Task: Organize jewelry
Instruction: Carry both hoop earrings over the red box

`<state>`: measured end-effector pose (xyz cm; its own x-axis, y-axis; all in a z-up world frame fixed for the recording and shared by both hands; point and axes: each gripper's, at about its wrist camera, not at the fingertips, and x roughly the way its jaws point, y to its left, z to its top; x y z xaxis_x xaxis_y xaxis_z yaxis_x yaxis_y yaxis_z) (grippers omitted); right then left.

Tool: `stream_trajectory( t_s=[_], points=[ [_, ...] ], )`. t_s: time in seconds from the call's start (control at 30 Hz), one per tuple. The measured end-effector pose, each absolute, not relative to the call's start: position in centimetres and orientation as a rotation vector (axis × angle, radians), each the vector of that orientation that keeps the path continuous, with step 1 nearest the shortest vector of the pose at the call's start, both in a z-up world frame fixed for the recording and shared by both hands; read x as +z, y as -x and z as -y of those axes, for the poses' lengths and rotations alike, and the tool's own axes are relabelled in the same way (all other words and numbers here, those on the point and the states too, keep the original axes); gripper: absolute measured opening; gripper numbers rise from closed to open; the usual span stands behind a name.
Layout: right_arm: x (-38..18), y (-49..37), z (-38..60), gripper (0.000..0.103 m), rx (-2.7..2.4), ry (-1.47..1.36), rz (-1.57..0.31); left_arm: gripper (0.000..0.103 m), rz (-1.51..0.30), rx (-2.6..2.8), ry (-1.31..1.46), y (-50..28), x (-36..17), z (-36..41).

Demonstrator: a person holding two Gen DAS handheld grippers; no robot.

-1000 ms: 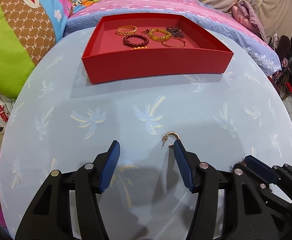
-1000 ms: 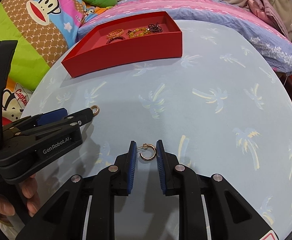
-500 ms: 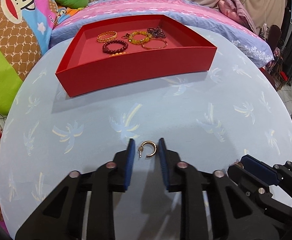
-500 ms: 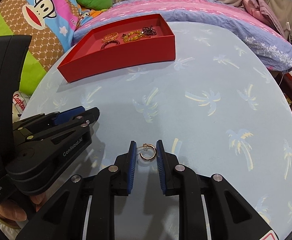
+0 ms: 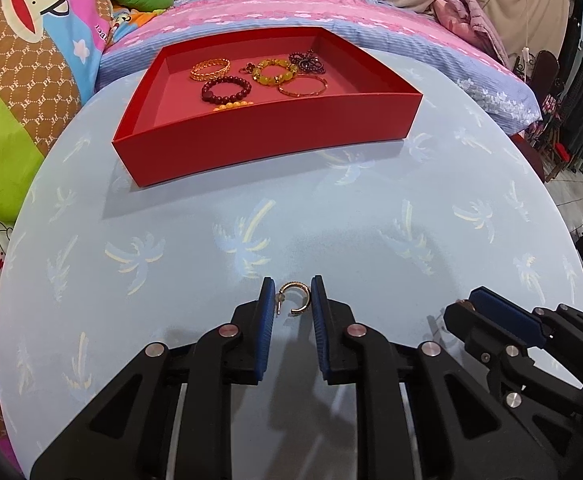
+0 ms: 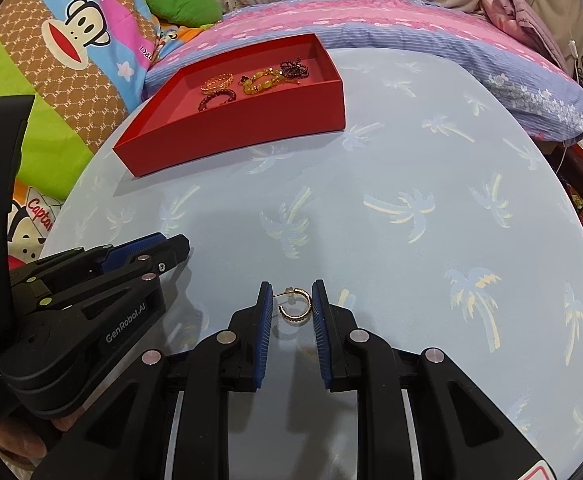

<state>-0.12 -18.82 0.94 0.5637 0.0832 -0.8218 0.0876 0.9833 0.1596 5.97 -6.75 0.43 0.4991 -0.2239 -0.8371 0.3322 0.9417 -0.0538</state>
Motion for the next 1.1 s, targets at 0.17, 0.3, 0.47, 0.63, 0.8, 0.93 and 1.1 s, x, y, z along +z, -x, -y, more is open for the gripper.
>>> stream_trajectory(
  t_s=[0.17, 0.3, 0.47, 0.63, 0.8, 0.93, 1.1],
  points=[
    [1.3, -0.4, 18.4, 0.019, 0.007, -0.178, -0.971, 0.018, -0.991, -0.339, -0.114, -5.8, 0.7, 6.7],
    [1.7, -0.9, 18.0, 0.019, 0.014, -0.169, -0.962, 0.018, -0.987, -0.339, -0.102, -6.0, 1.2, 6.4],
    [2.5, -1.6, 17.6, 0.019, 0.024, -0.161, -0.945, 0.018, -0.975, -0.337, -0.096, -6.3, 2.1, 6.0],
    [3.3, -2.4, 17.1, 0.019, 0.035, -0.155, -0.93, 0.018, -0.966, -0.334, -0.092, -6.8, 2.8, 5.7],
    [3.8, -3.3, 16.8, 0.019, 0.048, -0.147, -0.917, 0.018, -0.957, -0.327, -0.083, -7.5, 3.3, 5.4],
    [4.2, -4.0, 16.7, 0.019, 0.058, -0.142, -0.908, 0.018, -0.952, -0.32, -0.075, -8.0, 3.6, 5.3],
    [5.0, -5.1, 16.8, 0.019, 0.071, -0.142, -0.888, 0.018, -0.934, -0.317, -0.067, -8.9, 4.5, 5.2]
  ],
)
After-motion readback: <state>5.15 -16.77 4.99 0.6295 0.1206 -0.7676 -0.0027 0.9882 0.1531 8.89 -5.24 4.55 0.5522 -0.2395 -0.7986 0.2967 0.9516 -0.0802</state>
